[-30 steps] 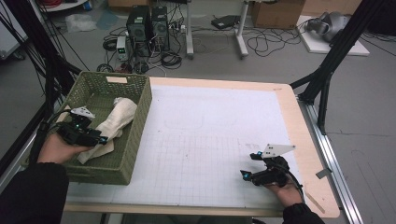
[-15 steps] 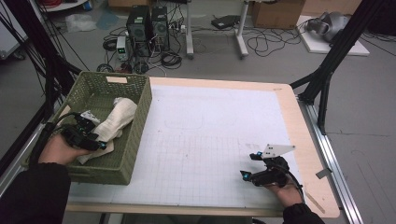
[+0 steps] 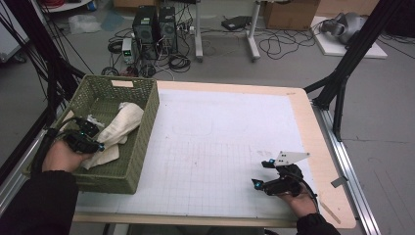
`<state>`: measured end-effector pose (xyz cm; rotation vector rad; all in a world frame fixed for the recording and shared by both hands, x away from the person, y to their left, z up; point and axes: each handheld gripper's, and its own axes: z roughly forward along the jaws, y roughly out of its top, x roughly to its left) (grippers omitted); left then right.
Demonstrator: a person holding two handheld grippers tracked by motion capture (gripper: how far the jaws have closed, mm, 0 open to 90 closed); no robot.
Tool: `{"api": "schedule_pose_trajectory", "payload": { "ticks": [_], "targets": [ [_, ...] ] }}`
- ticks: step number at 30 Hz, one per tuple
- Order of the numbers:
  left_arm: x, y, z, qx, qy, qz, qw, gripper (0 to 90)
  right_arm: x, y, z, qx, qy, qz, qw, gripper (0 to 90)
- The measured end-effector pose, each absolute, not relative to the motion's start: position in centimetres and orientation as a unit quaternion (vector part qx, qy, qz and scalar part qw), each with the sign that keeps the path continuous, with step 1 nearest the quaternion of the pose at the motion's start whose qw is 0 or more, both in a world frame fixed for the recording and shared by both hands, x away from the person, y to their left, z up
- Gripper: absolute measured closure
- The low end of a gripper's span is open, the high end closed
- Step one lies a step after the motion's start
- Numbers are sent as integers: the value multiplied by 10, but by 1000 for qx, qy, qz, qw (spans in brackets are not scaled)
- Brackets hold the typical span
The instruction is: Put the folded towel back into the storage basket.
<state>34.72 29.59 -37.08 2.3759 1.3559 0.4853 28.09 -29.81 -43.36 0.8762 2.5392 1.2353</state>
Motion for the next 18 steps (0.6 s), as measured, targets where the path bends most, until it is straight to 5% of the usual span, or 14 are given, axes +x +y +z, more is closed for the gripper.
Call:
{"api": "schedule_pose_trajectory", "payload": {
  "ticks": [5,9,18],
  "targets": [
    [351,286,-364,847,465,145,211,853,281,-297,-434,294,856,415,92,193],
    [354,282,-376,864,461,106,172,736,280,-297,-433,295,854,418,91,193],
    [349,284,-366,858,447,119,224,617,280,-298,-432,294,852,422,94,193]
  ]
}}
